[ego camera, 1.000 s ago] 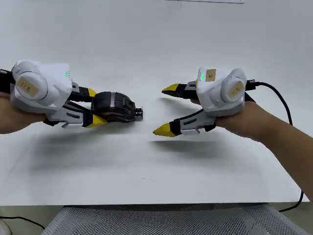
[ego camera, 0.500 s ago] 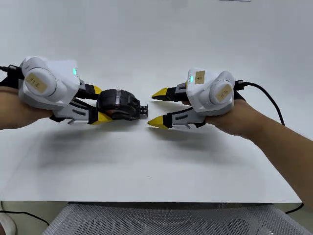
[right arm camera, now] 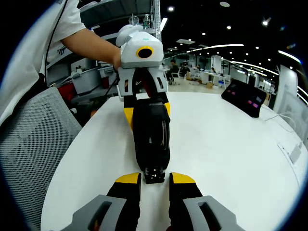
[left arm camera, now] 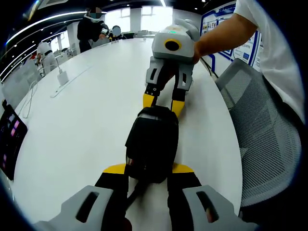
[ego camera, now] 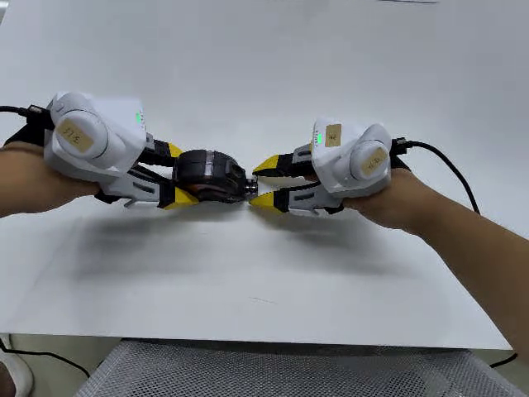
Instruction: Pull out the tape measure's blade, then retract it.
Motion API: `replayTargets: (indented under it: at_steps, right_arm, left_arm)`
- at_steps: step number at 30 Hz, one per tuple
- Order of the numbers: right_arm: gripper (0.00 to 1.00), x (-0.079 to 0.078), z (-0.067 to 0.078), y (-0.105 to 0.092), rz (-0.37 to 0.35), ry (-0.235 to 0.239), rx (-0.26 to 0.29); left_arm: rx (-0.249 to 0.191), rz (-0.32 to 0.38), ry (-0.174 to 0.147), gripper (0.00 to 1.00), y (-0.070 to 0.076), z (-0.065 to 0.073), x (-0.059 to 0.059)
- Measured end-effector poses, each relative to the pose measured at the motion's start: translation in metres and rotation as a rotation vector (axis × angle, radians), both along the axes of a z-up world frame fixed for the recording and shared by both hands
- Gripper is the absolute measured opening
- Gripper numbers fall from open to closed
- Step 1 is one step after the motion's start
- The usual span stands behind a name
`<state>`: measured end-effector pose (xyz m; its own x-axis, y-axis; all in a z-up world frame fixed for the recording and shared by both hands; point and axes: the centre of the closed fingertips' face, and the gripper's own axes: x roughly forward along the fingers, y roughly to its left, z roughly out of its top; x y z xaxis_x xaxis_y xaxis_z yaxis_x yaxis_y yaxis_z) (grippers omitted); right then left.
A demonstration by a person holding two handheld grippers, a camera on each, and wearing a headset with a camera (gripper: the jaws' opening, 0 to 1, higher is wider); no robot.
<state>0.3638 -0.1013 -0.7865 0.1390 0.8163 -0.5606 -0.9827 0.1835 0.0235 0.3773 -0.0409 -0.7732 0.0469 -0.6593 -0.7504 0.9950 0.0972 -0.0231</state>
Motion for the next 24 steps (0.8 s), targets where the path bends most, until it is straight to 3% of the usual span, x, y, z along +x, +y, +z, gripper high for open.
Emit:
replayTargets:
  at_steps: [11,24]
  right_arm:
    - [0.13,-0.0009,-0.0011,0.0041,0.026,-0.013,0.000]
    - [0.12,-0.0007,-0.0032,0.0062,0.028,-0.007,0.005]
  left_arm:
    - [-0.004,0.000,0.004,0.26,0.0001,0.0001,-0.0006]
    - [-0.006,-0.001,0.000,0.26,-0.0001,0.0004,-0.0012]
